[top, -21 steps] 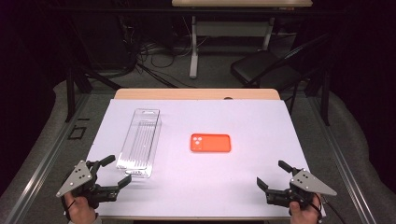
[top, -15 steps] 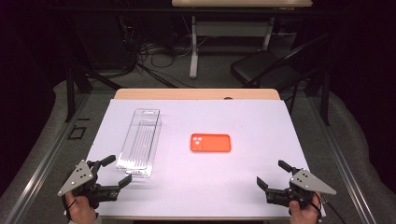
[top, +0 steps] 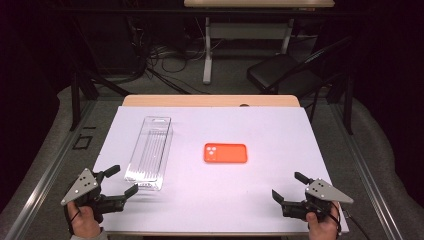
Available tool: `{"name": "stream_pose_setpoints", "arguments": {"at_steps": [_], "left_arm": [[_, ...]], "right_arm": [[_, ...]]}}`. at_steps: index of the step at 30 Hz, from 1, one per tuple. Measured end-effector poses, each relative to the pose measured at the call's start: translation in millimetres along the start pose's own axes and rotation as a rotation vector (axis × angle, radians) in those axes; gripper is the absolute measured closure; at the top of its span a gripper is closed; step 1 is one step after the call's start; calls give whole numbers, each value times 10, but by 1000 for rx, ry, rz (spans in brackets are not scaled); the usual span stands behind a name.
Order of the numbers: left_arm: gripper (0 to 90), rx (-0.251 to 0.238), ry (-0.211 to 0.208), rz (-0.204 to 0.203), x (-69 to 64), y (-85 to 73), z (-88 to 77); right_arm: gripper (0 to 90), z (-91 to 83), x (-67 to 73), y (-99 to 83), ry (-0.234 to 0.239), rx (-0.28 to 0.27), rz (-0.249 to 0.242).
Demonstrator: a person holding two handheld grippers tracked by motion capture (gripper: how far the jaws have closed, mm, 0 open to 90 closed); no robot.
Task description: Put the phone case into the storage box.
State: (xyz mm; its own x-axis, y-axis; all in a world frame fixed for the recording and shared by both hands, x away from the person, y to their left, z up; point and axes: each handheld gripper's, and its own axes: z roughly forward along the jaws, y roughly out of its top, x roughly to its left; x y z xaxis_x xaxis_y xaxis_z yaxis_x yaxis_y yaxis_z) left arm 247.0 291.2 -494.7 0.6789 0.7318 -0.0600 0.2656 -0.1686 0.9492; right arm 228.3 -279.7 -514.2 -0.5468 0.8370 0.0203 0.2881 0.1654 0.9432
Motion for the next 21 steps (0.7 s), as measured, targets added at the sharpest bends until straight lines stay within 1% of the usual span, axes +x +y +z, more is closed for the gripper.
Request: {"name": "stream_pose_setpoints", "arguments": {"at_steps": [3,5,8,9,10,13,15,18,20,21], "left_arm": [[98,10,2,-20,31,1,-6],[98,18,14,-44,49,-1,-8],[97,38,43,-78,85,6,-9],[98,51,51,-96,106,14,-5],[98,53,52,-106,122,20,2],[98,73,79,-154,180,51,36],[98,91,89,-171,218,71,58],[98,116,103,-201,276,105,86],[97,133,107,-226,320,134,103],[92,141,108,-239,348,151,115]], "right_arm": [[40,19,-4,-2,0,22,0],[40,30,-5,-2,-1,34,0],[40,53,-5,8,-8,58,9],[40,65,-3,10,-9,63,15],[41,77,-7,18,-10,77,18],[42,115,-20,44,-16,100,28],[46,146,-42,73,-21,119,40],[51,195,-98,115,-41,171,53],[51,230,-142,132,-53,217,77],[52,253,-168,133,-56,230,94]]}}
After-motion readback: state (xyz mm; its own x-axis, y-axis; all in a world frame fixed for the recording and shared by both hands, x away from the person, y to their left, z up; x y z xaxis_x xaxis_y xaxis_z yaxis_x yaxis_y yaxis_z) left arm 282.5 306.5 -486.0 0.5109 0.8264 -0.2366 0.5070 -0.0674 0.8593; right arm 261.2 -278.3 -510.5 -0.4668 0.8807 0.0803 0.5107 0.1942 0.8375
